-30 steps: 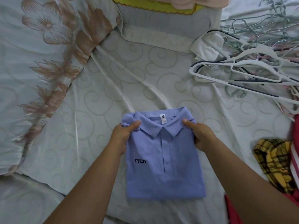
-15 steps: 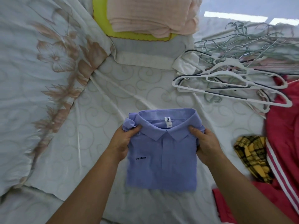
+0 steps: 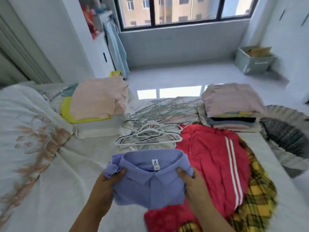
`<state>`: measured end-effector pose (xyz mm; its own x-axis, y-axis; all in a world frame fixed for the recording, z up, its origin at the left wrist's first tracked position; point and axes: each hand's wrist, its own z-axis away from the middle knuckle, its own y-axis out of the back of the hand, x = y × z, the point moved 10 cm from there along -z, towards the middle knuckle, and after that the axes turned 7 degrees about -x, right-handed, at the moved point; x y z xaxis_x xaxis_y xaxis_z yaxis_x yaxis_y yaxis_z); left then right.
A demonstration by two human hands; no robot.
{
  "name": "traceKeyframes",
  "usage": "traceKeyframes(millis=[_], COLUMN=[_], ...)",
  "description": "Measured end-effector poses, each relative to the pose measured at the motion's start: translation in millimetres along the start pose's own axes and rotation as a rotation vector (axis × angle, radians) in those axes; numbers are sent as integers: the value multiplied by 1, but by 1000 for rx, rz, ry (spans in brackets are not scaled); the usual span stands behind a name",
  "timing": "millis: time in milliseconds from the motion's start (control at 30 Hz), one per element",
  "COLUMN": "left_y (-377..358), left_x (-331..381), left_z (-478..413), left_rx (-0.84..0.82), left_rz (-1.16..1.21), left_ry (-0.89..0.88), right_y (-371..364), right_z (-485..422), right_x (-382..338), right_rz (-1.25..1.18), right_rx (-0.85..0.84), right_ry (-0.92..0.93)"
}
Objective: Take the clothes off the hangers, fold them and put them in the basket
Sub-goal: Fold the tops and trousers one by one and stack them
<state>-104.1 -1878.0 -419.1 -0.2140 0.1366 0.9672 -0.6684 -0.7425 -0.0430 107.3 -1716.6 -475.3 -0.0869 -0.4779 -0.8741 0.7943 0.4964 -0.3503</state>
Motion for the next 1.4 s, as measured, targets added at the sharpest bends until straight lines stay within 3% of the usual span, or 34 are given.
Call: traceKeyframes(millis=[167, 400, 567, 767, 967, 1167, 1400], left_y=[-126, -287, -361, -439, -497, -529, -545], left_x=[33, 79, 90, 90, 127, 143, 142], left_z=[73, 116, 93, 36, 6, -11, -11], left_rx=[-96, -249, -281, -310, -350, -198, 3], left_rz=[101, 127, 224, 225, 276, 237, 285], left_ry=[38, 29, 41, 80, 11, -16, 47], right_y=[95, 225, 272, 328, 364, 381, 388], right_z=[80, 134, 131, 86, 36, -20, -71], right_x=[-106, -206, -268, -317, -369, -399, -426], right_rz=[60, 139, 43, 92, 84, 85, 18], right_rx=[8, 196, 174, 222, 203, 76, -202], right_ry=[62, 163, 167, 165, 162, 177, 132])
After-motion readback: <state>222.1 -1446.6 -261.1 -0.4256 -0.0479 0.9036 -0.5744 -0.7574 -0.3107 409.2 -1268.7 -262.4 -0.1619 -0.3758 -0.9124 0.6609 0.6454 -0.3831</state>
